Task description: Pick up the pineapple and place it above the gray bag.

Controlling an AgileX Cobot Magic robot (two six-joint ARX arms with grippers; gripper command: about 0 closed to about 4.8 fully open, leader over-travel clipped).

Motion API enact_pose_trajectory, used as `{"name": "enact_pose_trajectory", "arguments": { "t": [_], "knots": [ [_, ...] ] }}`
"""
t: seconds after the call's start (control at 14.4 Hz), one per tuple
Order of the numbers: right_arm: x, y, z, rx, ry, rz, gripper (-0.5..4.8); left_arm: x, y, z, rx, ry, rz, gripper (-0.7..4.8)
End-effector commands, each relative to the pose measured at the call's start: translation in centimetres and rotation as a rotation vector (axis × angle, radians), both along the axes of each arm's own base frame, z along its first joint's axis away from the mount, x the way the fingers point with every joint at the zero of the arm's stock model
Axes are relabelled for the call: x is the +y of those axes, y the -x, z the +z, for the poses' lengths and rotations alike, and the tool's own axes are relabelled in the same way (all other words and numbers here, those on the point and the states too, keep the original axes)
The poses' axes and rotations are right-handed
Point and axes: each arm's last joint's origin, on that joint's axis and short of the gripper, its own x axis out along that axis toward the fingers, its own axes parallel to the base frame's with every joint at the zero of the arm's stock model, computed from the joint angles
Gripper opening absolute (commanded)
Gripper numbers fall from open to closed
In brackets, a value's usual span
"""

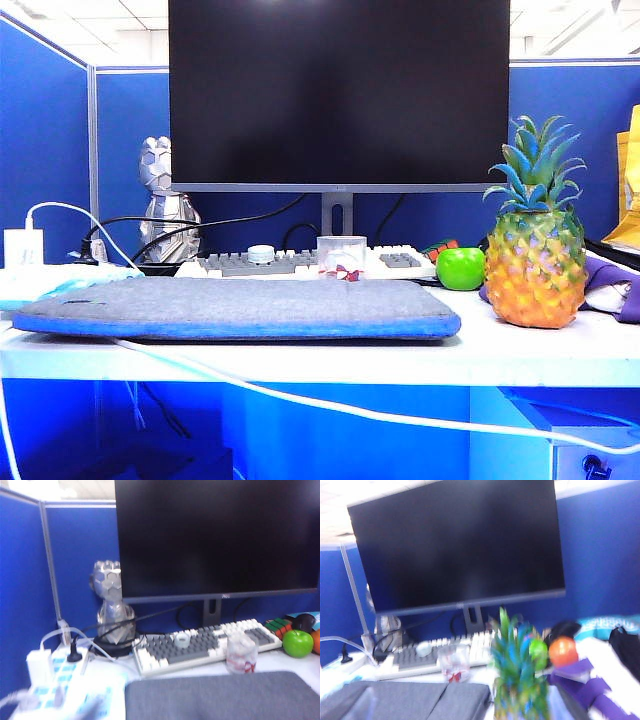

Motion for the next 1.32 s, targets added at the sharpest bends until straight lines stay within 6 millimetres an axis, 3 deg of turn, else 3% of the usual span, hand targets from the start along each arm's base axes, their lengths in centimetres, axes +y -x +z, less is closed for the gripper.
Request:
{"name": "enact_pose_trajectory", "arguments": {
  "t": [0.07, 0.21, 0.35, 0.49, 0.7, 0.91, 1.04, 1.32],
  "knots": [
    [0.2, -0.9, 3.4, 0.011, 0.053, -0.001, 4.79, -1.6, -4.6, 3.0, 0.144, -0.047, -0.001, 4.79],
    [0.7, -3.3, 6.5, 0.056, 0.17, 0.024, 4.79, -2.9, -8.1, 4.5, 0.236, -0.048, -0.058, 4.79],
    [1.4, -7.5, 8.5, 0.16, 0.279, 0.036, 4.79, -3.7, -10.2, 5.8, 0.265, -0.05, -0.082, 4.79],
    [1.8, -13.1, 8.1, 0.28, 0.347, 0.069, 4.79, -3.6, -10.7, 6.7, 0.261, -0.099, -0.031, 4.79],
    [0.5, -17.9, 7.6, 0.32, 0.333, 0.041, 4.79, -1.8, -11.2, 6.2, 0.322, -0.148, 0.057, 4.79],
    [-0.1, -20.4, 8.5, 0.318, 0.307, 0.085, 4.79, 0.1, -11.6, 5.9, 0.352, -0.096, 0.06, 4.79],
    [0.1, -21.4, 8.3, 0.343, 0.277, 0.145, 4.79, 0.2, -12.1, 5.9, 0.341, -0.082, 0.045, 4.79],
    [0.0, -21.3, 6.5, 0.495, 0.32, 0.161, 4.79, 0.1, -12.3, 5.6, 0.364, -0.061, 0.015, 4.79]
  ]
}}
